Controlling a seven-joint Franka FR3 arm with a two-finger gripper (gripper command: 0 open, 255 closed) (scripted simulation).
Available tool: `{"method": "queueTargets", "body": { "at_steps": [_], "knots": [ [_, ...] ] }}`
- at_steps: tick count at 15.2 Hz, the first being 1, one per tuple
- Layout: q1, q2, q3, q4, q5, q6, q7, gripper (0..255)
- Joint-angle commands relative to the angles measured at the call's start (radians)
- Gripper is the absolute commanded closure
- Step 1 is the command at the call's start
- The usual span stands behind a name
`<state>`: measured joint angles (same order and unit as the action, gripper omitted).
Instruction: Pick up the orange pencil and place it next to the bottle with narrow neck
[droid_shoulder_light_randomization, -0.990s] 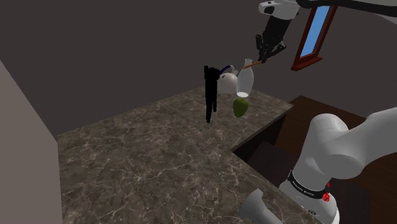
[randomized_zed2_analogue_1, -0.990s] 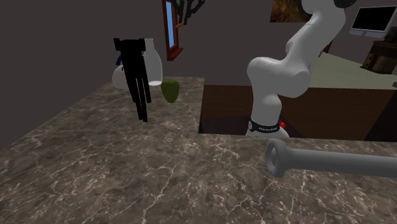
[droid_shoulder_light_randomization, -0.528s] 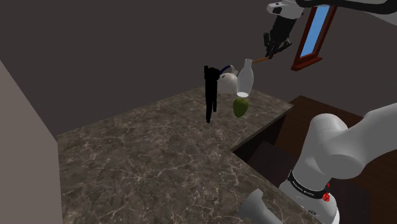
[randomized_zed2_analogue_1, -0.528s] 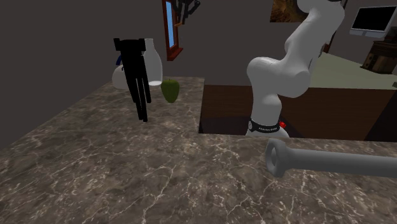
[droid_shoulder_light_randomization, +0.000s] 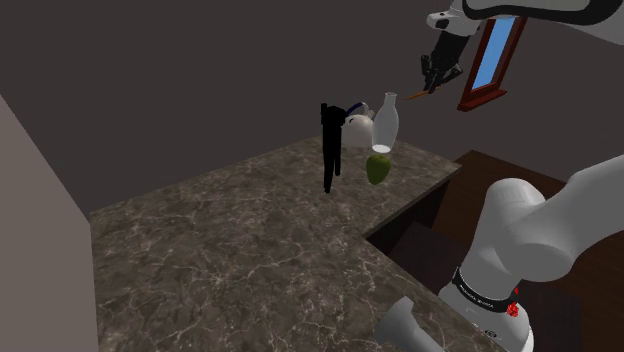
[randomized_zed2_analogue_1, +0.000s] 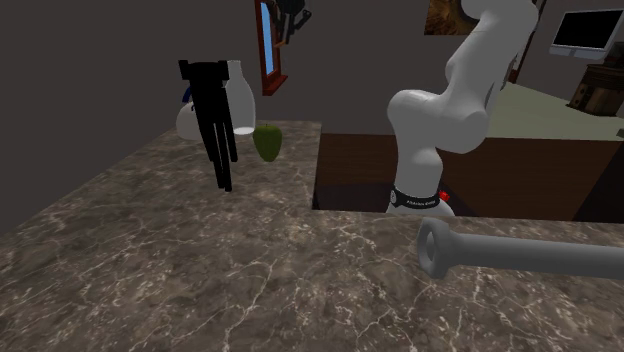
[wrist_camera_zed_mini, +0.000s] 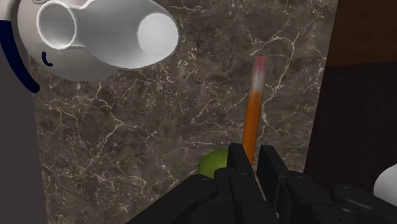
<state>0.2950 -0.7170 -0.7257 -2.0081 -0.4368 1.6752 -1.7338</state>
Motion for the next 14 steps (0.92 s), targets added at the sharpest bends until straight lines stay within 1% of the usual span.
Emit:
{"method": "queueTargets", "body": {
  "at_steps": [1,14],
  "knots": [
    [-0.005,-0.01,-0.005,-0.032,-0.008,0.023,0.003,255],
    [-0.035,-0.052,-0.053,-0.221,-0.061,0.175,0.024,255]
  ]
}}
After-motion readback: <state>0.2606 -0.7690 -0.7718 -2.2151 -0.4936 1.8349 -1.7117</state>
